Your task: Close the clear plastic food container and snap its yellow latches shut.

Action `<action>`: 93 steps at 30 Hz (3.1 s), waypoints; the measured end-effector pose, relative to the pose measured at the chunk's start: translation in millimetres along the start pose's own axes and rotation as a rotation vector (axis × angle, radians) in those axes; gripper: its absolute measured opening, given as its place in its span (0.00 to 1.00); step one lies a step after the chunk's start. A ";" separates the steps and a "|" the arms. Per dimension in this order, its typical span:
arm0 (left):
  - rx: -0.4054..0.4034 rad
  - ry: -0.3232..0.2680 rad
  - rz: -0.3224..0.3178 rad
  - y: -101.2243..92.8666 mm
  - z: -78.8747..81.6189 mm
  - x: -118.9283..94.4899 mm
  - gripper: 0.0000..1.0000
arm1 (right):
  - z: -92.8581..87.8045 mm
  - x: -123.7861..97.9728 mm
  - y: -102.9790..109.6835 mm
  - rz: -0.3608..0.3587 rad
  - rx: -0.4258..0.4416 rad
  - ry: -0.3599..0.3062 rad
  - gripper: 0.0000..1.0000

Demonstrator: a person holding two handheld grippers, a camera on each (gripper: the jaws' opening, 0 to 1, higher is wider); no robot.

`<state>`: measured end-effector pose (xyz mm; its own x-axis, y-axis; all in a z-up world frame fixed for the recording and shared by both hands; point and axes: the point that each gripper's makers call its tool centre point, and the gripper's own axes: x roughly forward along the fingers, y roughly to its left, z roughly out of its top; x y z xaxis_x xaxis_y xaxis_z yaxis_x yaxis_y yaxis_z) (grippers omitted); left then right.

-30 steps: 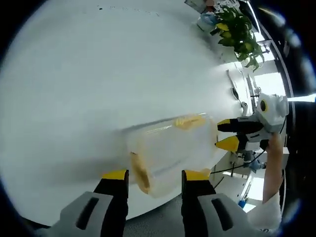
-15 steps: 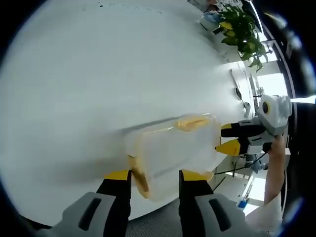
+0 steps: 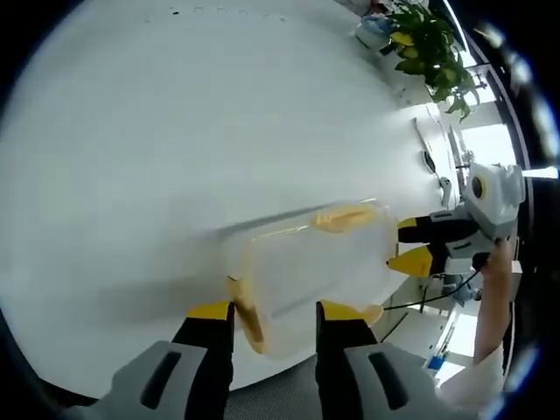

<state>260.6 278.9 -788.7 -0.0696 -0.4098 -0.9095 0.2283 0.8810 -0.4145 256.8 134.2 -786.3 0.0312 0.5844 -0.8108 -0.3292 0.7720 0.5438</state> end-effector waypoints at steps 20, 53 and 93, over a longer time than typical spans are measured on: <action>0.021 0.003 -0.013 -0.7 0.1 1.1 0.28 | 0.5 0.1 0.4 -0.001 0.006 0.001 0.25; 0.009 -0.007 -0.042 11.1 5.7 2.6 0.25 | -4.7 -1.3 -1.1 0.020 0.053 -0.007 0.22; 0.122 -0.056 -0.034 0.3 8.0 -1.9 0.28 | -10.5 -7.1 2.8 0.018 0.035 -0.045 0.22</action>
<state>268.6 278.1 -786.9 -0.0254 -0.4543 -0.8905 0.3434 0.8326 -0.4346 245.7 129.5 -781.3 0.0685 0.6087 -0.7904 -0.2966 0.7689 0.5665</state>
